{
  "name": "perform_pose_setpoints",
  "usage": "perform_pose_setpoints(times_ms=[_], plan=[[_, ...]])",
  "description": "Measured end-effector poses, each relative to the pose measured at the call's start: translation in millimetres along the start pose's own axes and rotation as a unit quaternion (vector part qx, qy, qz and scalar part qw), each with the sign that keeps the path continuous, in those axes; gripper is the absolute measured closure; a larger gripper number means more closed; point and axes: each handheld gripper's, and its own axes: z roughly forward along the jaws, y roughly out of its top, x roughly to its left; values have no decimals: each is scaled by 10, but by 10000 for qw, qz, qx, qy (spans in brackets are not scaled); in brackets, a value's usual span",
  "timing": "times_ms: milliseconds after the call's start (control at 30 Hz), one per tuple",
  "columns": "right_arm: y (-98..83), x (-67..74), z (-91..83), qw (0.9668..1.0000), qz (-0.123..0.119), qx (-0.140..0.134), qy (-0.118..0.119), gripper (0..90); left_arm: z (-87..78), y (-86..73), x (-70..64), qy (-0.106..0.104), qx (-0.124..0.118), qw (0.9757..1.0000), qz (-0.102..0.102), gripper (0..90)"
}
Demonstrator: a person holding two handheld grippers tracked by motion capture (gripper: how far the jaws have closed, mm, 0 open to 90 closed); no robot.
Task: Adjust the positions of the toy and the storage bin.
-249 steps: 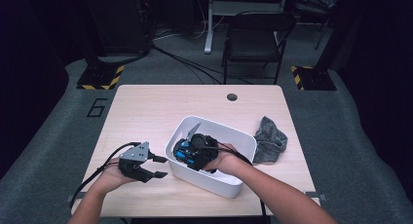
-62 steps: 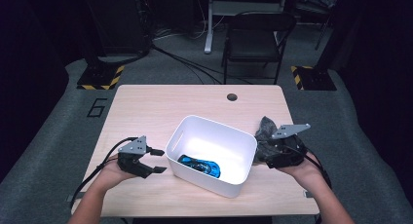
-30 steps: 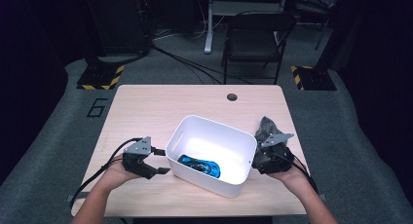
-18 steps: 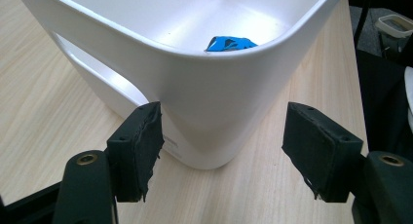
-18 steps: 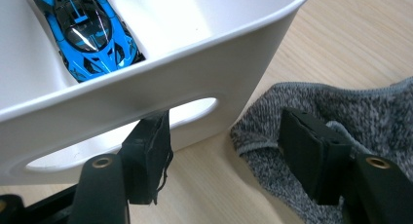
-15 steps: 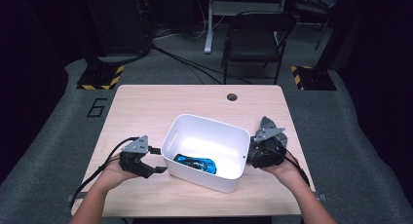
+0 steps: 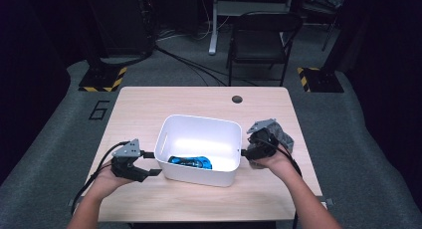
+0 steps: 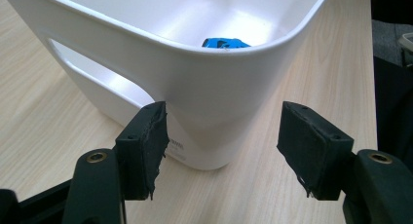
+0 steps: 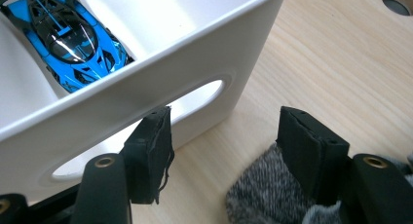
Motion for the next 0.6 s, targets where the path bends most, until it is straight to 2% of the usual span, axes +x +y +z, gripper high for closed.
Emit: perform_pose_setpoints(times_ms=[267,400,500,600], plan=[[149,-70,103,10000,-19,54,-40,369,-28,-19,-18,49,-35,10000,-39,347],[161,-118,122,9999,67,26,-109,356,-15,-18,-16,25,-74,10000,-58,349],[125,-141,71,9999,159,-8,-15,333,-17,-17,-15,39,-68,9999,-71,353],[73,-120,-43,9998,154,-119,68,322,-16,-16,-12,78,-87,9999,-95,359]])
